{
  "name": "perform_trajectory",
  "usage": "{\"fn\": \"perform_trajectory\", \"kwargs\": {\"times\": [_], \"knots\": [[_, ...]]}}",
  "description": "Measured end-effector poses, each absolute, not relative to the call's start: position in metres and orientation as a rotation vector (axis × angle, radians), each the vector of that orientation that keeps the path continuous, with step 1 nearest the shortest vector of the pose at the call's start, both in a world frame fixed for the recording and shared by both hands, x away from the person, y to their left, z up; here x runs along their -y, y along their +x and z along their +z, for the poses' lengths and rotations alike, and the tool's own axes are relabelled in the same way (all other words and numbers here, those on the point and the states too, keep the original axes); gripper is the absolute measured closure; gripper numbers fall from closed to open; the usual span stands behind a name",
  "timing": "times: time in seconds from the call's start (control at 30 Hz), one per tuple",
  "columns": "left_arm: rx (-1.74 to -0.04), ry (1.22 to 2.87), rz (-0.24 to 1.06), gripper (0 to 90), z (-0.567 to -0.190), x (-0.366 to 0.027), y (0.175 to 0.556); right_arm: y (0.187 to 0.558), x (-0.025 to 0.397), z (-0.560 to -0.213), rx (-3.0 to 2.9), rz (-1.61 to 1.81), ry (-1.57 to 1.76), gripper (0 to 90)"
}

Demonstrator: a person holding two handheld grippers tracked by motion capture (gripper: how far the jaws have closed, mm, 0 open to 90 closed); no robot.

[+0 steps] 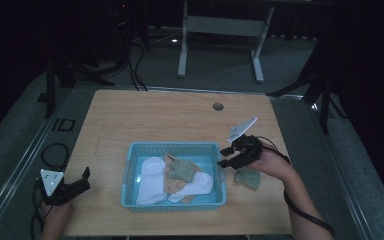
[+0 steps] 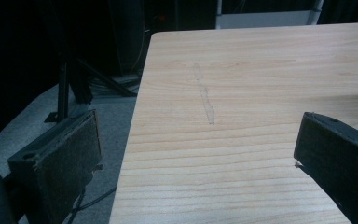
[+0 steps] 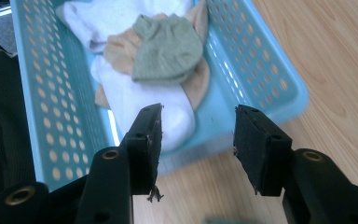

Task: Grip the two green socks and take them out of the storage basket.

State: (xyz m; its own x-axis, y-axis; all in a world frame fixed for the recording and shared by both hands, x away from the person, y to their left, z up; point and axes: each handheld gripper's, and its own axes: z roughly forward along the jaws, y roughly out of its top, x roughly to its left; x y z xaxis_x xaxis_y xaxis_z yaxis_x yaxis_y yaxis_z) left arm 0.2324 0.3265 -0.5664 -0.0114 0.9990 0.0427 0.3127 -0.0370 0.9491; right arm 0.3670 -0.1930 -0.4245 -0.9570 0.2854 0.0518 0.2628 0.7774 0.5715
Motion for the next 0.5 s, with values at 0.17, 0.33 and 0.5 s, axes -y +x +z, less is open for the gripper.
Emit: {"fn": "perform_trajectory", "kwargs": {"times": [0.17, 0.33, 0.5], "knots": [[-1.433, 1.462, 1.083, 0.4, -0.566, -0.327, 0.232, 0.366, 0.169, -0.432, -2.963, 0.935, 0.382, 52.4], [-1.43, 1.463, 1.083, 0.4, -0.566, -0.327, 0.232, 0.365, 0.147, -0.438, -2.994, 0.923, 0.325, 53.2], [-1.428, 1.462, 1.083, 0.4, -0.566, -0.327, 0.232, 0.365, 0.127, -0.443, -3.02, 0.912, 0.293, 53.7]]}}
